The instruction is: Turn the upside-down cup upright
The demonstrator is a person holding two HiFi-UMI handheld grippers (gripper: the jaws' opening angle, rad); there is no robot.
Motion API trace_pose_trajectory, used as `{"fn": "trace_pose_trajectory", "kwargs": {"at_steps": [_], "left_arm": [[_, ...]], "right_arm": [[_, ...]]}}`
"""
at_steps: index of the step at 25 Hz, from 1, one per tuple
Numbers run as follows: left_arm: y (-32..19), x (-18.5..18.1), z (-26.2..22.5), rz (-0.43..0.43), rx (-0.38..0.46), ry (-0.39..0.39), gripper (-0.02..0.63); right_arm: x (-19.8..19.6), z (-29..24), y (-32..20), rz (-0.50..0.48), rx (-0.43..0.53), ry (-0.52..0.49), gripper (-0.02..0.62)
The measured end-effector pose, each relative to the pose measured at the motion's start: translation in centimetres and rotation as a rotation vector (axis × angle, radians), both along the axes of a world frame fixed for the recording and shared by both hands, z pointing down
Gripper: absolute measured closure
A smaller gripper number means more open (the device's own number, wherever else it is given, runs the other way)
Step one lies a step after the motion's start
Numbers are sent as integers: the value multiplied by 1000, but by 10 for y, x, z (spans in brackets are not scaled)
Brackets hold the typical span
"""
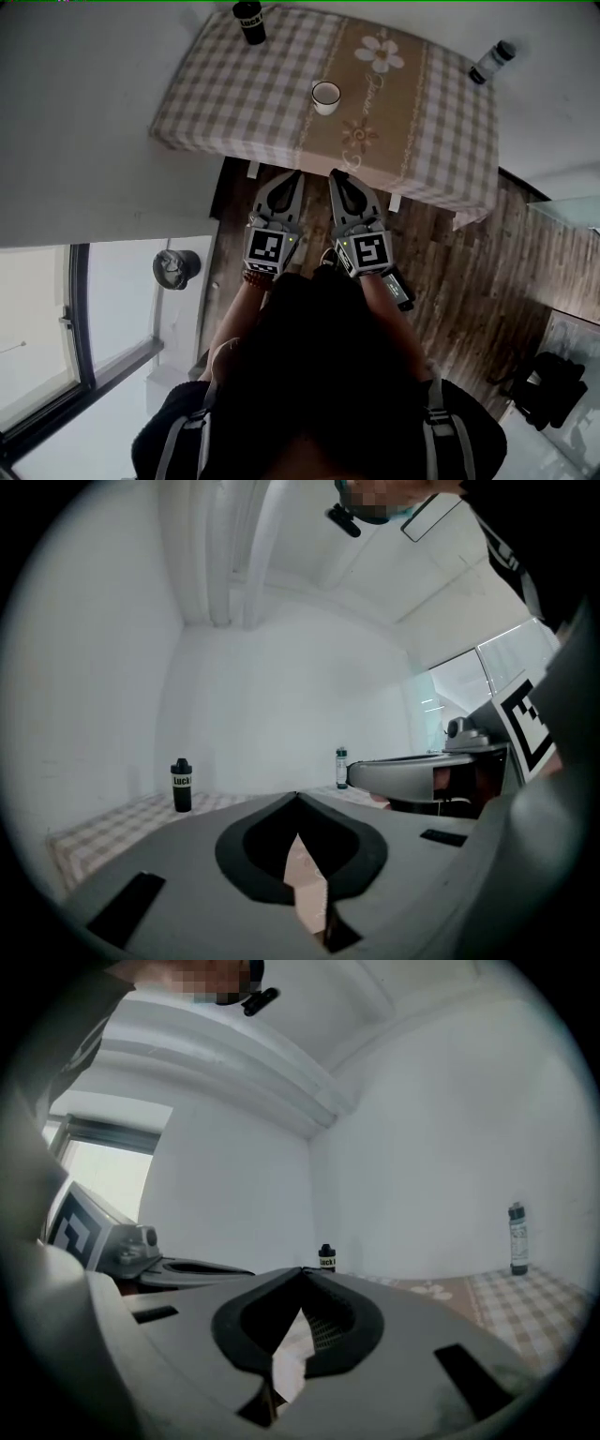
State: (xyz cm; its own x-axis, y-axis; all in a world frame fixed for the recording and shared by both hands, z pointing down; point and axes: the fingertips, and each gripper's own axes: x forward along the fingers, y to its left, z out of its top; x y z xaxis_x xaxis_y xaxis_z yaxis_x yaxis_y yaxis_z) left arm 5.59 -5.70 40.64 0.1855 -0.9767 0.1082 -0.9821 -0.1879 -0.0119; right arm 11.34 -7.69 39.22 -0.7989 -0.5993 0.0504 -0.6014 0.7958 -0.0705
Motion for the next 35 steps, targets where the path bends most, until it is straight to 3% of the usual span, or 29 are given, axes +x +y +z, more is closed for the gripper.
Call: {"fn": "trace_pose_trajectory", "kwargs": {"at_steps": [7,15,16,19,25,30,35], "left_arm": [[-55,-7,17,33,-15,-6,604],[-125,-54,56,127,-54,24,603],[-129,-61,60,143,-56,26,574],[-112,-74,58,193,-38,43,558],[8,-64,82,306,-76,65,456],[-8,-55,124,399,-154,32,371],[-21,-42,144,460,-218,-1,268]], "right_arm": [[1,24,-64,25,-56,-5,595],[-34,42,-134,86,-66,45,595],[-40,43,-136,90,-65,52,595],[-45,37,-116,124,-62,83,595],[-32,35,9,200,-59,127,595],[-33,45,1,278,-64,122,595],[-41,58,-8,286,-82,113,595]]}}
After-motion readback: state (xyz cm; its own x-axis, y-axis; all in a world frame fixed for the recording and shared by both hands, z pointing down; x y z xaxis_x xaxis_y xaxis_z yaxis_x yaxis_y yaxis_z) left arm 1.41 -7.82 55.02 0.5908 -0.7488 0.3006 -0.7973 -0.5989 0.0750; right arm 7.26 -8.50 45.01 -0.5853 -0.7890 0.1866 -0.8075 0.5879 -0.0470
